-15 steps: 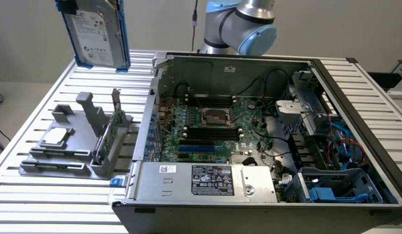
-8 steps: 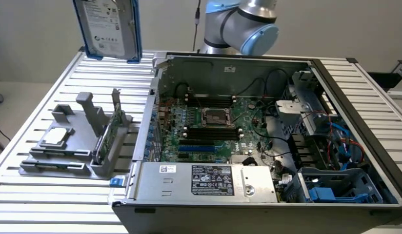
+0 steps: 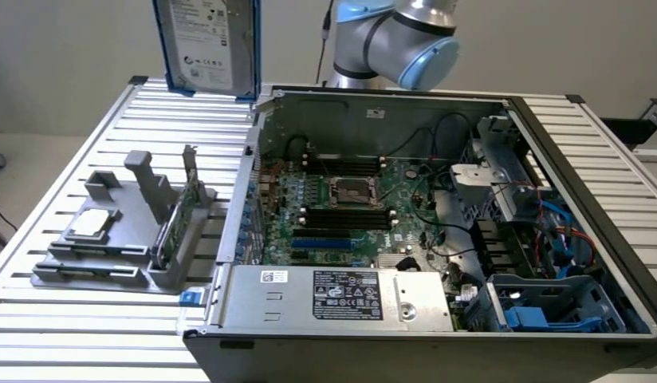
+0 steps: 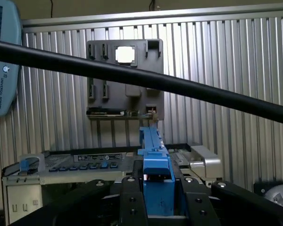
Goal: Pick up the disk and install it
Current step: 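Pick up the disk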
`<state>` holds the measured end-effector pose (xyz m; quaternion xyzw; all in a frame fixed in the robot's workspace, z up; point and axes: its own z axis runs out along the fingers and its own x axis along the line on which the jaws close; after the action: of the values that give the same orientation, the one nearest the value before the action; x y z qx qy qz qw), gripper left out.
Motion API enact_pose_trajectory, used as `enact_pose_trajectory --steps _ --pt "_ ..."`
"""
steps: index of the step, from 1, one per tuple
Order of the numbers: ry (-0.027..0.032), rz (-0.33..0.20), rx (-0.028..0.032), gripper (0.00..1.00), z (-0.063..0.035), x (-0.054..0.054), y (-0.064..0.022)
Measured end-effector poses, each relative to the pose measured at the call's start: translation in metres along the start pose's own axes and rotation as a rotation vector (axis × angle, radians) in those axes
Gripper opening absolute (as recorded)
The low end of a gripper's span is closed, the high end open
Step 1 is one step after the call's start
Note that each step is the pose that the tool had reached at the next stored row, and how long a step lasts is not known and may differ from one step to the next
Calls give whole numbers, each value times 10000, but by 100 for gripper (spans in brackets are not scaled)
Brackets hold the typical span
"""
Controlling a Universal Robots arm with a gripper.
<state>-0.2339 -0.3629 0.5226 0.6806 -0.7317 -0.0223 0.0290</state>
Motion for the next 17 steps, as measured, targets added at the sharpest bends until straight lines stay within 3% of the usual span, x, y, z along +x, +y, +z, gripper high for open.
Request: enact_pose_trajectory --steps 17 --pt "1 0 -1 33 -19 261 -794"
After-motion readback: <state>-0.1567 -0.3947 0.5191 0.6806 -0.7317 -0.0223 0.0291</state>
